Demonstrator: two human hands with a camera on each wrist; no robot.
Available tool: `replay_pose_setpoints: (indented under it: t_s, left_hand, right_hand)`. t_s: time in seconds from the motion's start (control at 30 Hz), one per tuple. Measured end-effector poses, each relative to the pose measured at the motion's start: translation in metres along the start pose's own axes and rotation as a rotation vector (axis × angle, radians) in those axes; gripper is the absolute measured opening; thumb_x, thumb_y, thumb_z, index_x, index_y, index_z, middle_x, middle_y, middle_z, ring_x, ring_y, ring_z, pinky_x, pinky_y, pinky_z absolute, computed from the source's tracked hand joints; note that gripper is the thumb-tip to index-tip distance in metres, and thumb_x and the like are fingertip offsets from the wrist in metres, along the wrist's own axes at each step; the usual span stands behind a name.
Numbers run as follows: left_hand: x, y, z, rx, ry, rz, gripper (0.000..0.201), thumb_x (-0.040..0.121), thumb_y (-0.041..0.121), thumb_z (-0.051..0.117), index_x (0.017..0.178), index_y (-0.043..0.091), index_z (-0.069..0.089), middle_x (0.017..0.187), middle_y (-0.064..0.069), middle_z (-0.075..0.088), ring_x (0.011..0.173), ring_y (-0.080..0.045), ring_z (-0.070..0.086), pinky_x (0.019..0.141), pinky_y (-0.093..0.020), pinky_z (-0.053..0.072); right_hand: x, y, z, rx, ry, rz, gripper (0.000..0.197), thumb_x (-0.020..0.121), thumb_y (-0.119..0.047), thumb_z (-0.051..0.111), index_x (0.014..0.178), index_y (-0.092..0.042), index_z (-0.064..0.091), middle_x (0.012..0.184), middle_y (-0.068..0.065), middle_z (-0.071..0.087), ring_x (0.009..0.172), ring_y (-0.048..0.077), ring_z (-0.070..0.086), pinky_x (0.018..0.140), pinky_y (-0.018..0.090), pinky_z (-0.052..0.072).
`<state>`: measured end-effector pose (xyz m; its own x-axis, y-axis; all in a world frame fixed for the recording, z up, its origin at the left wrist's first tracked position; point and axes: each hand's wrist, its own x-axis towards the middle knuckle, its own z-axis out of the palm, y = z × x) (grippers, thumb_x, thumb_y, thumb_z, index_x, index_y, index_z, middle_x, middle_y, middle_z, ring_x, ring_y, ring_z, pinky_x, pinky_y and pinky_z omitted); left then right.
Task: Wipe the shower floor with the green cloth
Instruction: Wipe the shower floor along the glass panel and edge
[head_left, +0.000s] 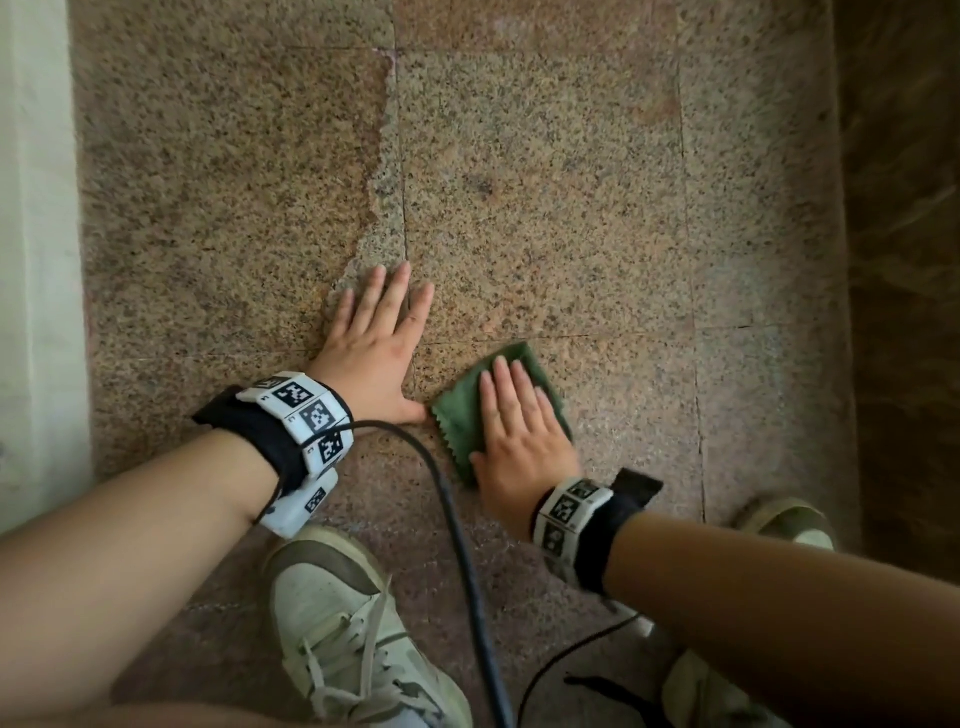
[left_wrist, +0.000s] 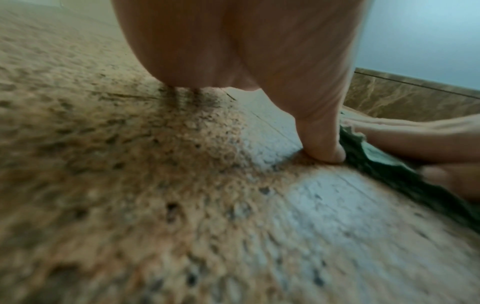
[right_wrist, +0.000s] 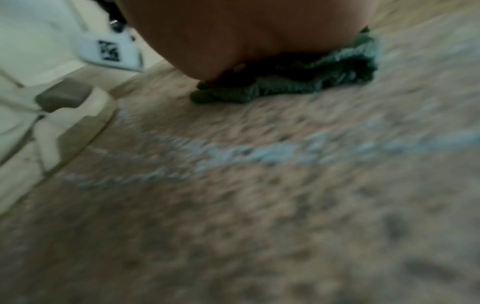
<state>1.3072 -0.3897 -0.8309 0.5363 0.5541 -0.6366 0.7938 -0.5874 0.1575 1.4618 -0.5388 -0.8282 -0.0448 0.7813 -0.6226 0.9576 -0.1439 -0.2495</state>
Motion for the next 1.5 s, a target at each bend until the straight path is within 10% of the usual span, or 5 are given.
replay_pose_setpoints:
  t_s: [0.43, 0.8, 0.93, 1.2, 1.5]
  left_hand:
    - [0.001, -0.002, -0.002, 0.016, -0.045, 0.008, 0.140, 0.065, 0.082, 0.063, 0.148, 0.022, -0.032, 0.150, -0.008, -0.045, 0.139, -0.028, -0.039, 0.119, -0.051, -0.012]
    - [-0.001, 0.001, 0.003, 0.053, -0.005, 0.025, 0.133, 0.070, 0.079, 0.060, 0.151, 0.020, -0.027, 0.151, -0.010, -0.043, 0.142, -0.030, -0.035, 0.119, -0.052, -0.010]
    - [0.006, 0.019, 0.006, 0.045, -0.032, 0.009, 0.136, 0.066, 0.085, 0.056, 0.149, 0.020, -0.029, 0.145, -0.011, -0.050, 0.139, -0.034, -0.039, 0.116, -0.057, -0.014]
    - [0.028, 0.043, -0.008, 0.071, -0.022, 0.029, 0.137, 0.064, 0.090, 0.050, 0.147, 0.020, -0.033, 0.142, -0.010, -0.051, 0.138, -0.033, -0.040, 0.116, -0.060, -0.011]
    - [0.076, 0.099, -0.053, 0.292, -0.013, 0.316, 0.129, 0.070, 0.084, 0.052, 0.150, 0.021, -0.027, 0.154, -0.012, -0.038, 0.146, -0.033, -0.026, 0.121, -0.050, -0.006]
  right_hand:
    - [-0.014, 0.135, -0.030, 0.261, 0.198, 0.768, 0.085, 0.089, -0.046, 0.018, 0.151, 0.006, -0.008, 0.159, 0.024, -0.016, 0.147, 0.036, -0.015, 0.120, 0.039, -0.012]
    - [-0.034, 0.000, 0.049, 0.007, 0.082, 0.048, 0.080, 0.085, -0.044, 0.040, 0.153, -0.006, 0.020, 0.160, 0.013, 0.012, 0.148, 0.030, 0.010, 0.117, 0.041, 0.009]
    - [-0.019, 0.063, 0.020, 0.041, 0.163, 0.199, 0.080, 0.093, -0.047, 0.026, 0.154, -0.013, -0.011, 0.156, 0.006, -0.026, 0.144, 0.023, -0.028, 0.117, 0.035, -0.018]
    - [0.014, 0.191, -0.044, 0.320, 0.375, 0.800, 0.076, 0.099, -0.039, 0.031, 0.155, -0.007, -0.009, 0.162, 0.013, -0.014, 0.149, 0.028, -0.015, 0.117, 0.036, -0.011]
    - [-0.014, 0.089, -0.007, 0.270, 0.214, 0.404, 0.082, 0.092, -0.050, 0.020, 0.150, -0.011, -0.021, 0.155, 0.008, -0.031, 0.143, 0.027, -0.030, 0.119, 0.041, -0.011]
